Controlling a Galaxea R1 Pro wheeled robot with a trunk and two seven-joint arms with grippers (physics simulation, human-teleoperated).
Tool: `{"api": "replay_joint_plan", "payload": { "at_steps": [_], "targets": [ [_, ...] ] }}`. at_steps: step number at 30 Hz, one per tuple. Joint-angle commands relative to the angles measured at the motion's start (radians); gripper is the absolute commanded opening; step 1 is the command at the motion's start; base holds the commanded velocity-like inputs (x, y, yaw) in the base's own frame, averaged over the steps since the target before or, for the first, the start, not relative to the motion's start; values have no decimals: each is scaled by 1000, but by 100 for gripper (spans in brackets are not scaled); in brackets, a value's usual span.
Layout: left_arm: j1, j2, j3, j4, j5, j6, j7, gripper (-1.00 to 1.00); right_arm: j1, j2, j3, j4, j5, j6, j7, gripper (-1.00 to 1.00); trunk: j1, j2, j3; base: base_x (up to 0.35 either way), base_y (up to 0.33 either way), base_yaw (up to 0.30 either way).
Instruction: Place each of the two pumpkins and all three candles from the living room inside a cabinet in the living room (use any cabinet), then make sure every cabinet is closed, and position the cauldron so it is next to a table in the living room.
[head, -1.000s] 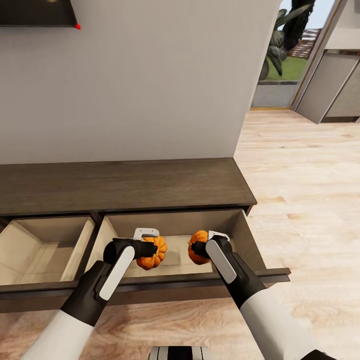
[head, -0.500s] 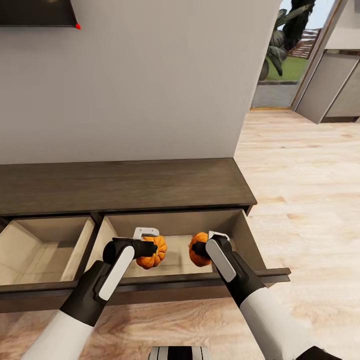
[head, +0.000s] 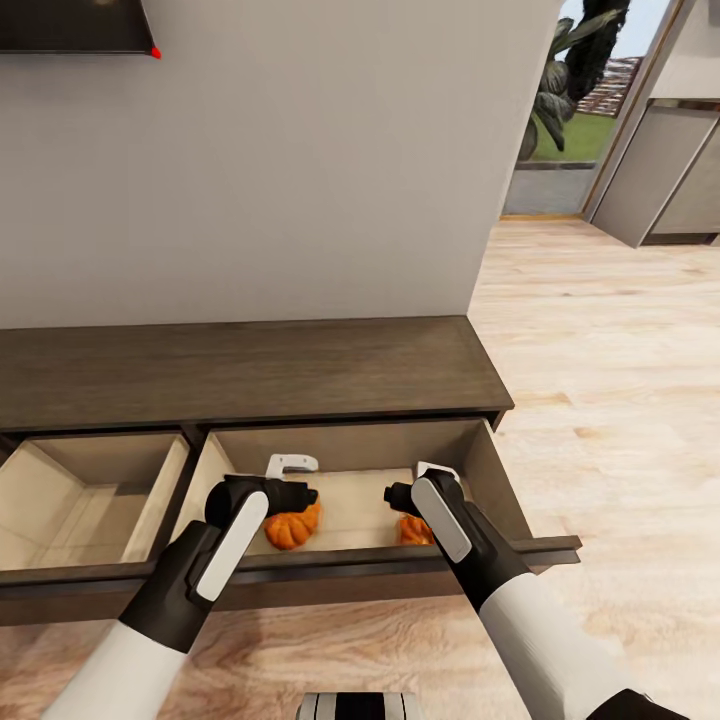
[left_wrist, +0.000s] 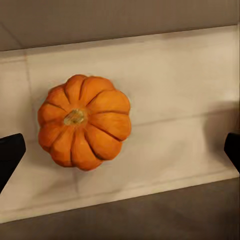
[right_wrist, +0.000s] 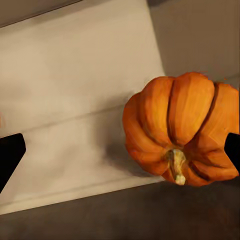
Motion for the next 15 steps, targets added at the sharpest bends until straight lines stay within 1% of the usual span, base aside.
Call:
{"api": "replay_joint_plan", "payload": {
  "at_steps": [1,5,15],
  "targets": [
    [0,1,-2,-8,10,2,10,100,-1,0,2,-1,-10,1,-10,100,0,0,-1,0,0,0],
    [1,2,-1,-23,6,3,10,100,-1,0,2,0,-10,1,-10,100,0,0,-1,0,0,0],
    [0,0,0,-29,5,26,11,100,-1,0,1,0,-10,1,-10,100,-5,2,38,0,0,0]
  ]
}}
